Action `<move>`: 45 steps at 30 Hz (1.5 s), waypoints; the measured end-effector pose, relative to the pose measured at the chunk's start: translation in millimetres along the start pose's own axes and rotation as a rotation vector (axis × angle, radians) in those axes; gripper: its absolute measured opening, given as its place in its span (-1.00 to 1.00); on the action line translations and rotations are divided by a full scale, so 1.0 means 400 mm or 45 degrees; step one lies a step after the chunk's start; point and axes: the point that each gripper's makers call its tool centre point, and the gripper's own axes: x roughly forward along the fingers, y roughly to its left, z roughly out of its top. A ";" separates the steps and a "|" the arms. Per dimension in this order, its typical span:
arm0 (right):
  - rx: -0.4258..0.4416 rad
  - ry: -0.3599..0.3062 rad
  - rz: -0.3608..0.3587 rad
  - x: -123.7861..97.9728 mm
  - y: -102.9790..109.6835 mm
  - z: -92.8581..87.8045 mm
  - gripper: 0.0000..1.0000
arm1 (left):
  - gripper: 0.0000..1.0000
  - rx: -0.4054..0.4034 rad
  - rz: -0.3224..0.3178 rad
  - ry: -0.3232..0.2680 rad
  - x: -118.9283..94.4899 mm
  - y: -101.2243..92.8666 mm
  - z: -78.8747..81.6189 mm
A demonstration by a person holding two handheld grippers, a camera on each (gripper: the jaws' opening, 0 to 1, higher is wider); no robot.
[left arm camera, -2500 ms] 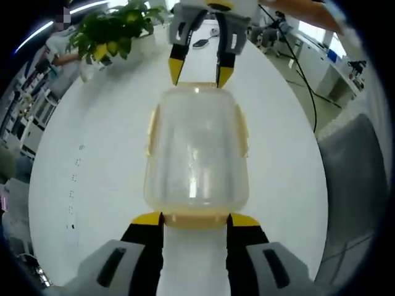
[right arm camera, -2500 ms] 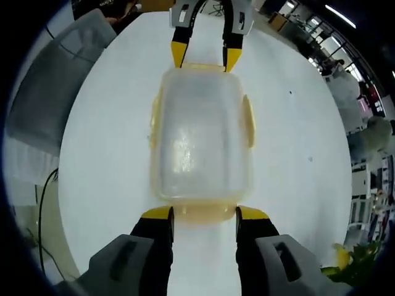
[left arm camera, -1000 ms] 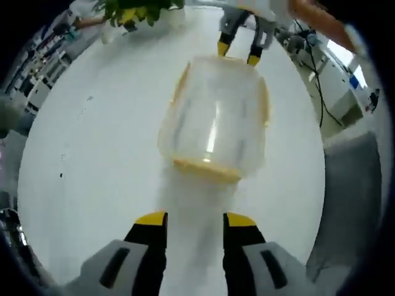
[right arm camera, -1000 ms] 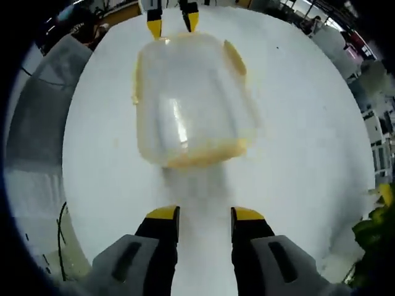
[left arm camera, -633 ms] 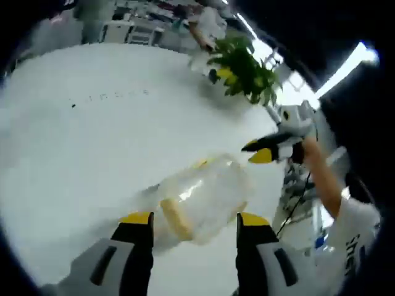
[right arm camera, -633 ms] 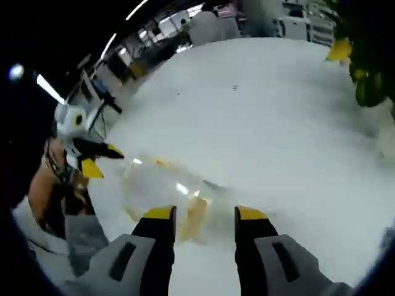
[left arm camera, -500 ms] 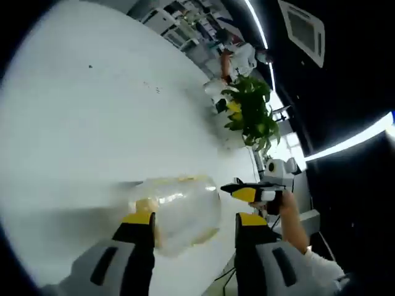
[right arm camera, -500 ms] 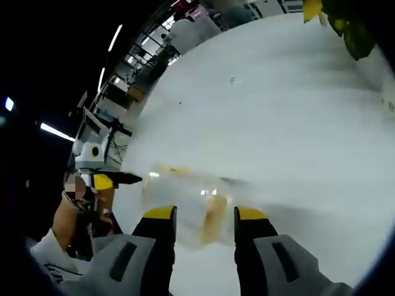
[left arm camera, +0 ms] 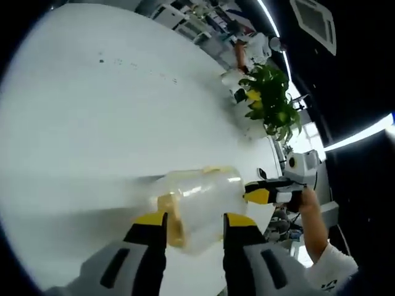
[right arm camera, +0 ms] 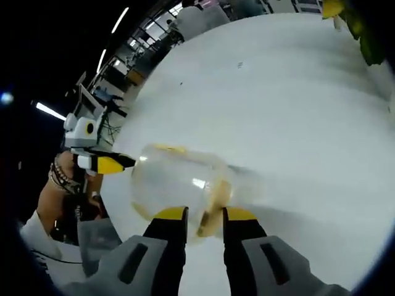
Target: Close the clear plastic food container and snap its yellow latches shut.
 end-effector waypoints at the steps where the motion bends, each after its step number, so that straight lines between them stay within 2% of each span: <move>1: -0.011 0.003 -0.002 0.001 -0.001 0.003 -0.62 | -0.49 0.008 0.015 0.003 0.000 0.004 -0.001; 3: -0.032 0.003 -0.007 0.001 0.000 0.005 -0.62 | -0.59 0.080 0.058 0.019 0.000 0.020 -0.002; 7: -0.054 -0.002 -0.006 0.003 0.001 0.008 -0.63 | -0.62 0.073 0.075 0.039 -0.003 0.022 -0.004; 10: -0.057 0.021 0.027 0.013 0.014 0.005 -0.65 | -0.65 0.138 0.168 0.132 -0.005 0.054 -0.028; 11: -0.066 0.029 0.040 0.016 0.021 0.002 -0.65 | -0.63 0.171 0.206 0.193 -0.005 0.066 -0.048; 12: -0.075 0.031 0.035 0.017 0.022 0.001 -0.65 | -0.59 0.131 0.167 0.154 0.004 0.049 -0.040; 19: -0.094 0.040 0.021 0.017 0.011 0.014 -0.67 | -0.63 0.144 0.163 0.165 -0.008 0.054 -0.039; 23: -0.096 0.040 0.016 0.016 0.013 0.011 -0.68 | -0.67 0.083 0.155 0.145 -0.011 0.058 -0.037; 33: -0.093 0.053 0.012 0.016 0.020 0.004 -0.70 | -0.78 0.049 0.134 0.154 -0.011 0.058 -0.039; 34: -0.090 0.042 0.011 0.015 0.021 0.006 -0.70 | -0.78 0.021 0.117 0.153 -0.028 0.051 -0.036; 38: -0.094 0.040 0.005 0.013 0.023 0.007 -0.71 | -0.77 0.035 0.121 0.169 -0.046 0.050 -0.031; 42: -0.047 0.054 0.049 0.012 0.012 0.016 -0.74 | -0.77 0.025 0.120 0.169 -0.049 0.053 -0.025; 43: 0.028 0.041 0.071 0.012 0.011 0.020 -0.75 | -0.77 0.031 0.123 0.172 -0.046 0.052 -0.025; 45: 0.059 0.029 0.105 0.014 0.014 0.014 -0.79 | -0.77 0.037 0.125 0.172 -0.045 0.052 -0.020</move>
